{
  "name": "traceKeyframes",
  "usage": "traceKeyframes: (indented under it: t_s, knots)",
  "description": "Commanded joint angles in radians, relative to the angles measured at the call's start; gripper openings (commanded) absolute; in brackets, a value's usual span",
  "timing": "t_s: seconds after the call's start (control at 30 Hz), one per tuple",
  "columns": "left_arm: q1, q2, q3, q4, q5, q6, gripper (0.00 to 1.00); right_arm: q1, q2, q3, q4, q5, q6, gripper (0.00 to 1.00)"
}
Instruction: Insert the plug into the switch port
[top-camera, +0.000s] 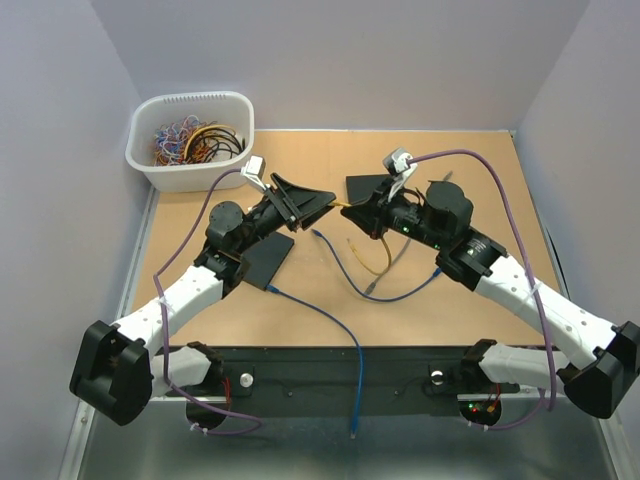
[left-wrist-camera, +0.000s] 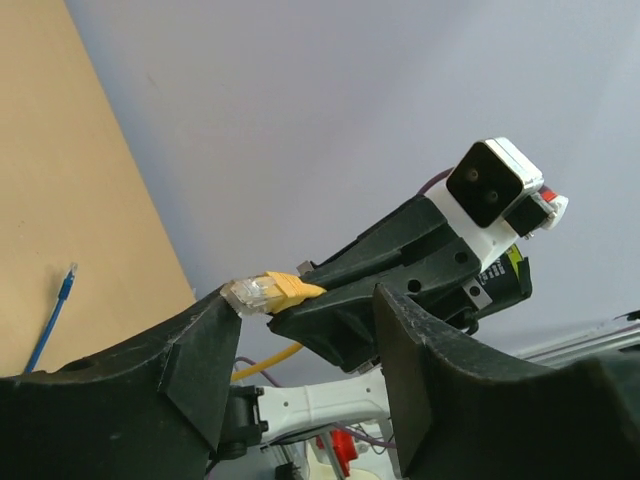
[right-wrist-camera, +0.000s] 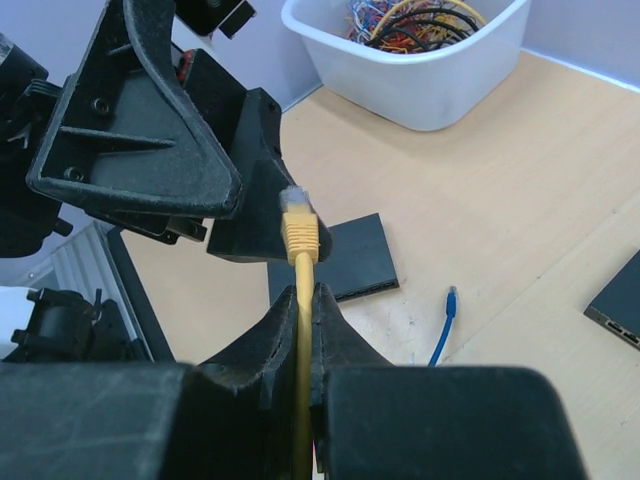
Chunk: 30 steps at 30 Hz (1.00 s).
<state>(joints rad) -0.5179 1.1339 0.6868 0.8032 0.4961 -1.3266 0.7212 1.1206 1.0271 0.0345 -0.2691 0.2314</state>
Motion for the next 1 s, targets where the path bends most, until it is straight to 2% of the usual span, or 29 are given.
traceKeyframes:
  t_s: [0.0,0.1,0.2,0.6,0.67,0.73,0.87,0.9,0.97]
  knots:
    - [-0.002,-0.008,0.056,0.021,-0.011,0.021,0.70,0.009,-0.044,-0.005,0.036,-0.025,-0.017,0.00]
    - [-0.001,-0.008,0.057,0.017,-0.022,0.023,0.70,0.007,-0.039,-0.010,0.038,-0.025,-0.020,0.01]
    - [-0.002,-0.005,0.062,0.016,-0.019,0.024,0.66,0.009,-0.025,-0.018,0.039,-0.025,-0.020,0.00]
    - [-0.002,0.000,0.071,0.016,-0.013,0.033,0.26,0.026,0.007,-0.045,0.056,0.018,-0.035,0.00]
    - [-0.002,-0.002,0.071,0.014,-0.014,0.036,0.17,0.030,0.015,-0.045,0.056,0.015,-0.038,0.01]
    - [-0.002,0.003,0.071,0.014,-0.014,0.040,0.01,0.034,0.022,-0.048,0.057,0.016,-0.043,0.01]
    - [-0.002,0.009,0.068,0.005,-0.021,0.047,0.00,0.038,0.027,-0.048,0.058,0.007,-0.044,0.00]
    - [-0.004,0.010,0.066,0.002,-0.024,0.055,0.00,0.038,0.025,-0.045,0.056,0.007,-0.040,0.02]
    - [-0.004,0.009,0.066,-0.001,-0.025,0.069,0.00,0.037,0.021,-0.041,0.056,-0.002,-0.026,0.32]
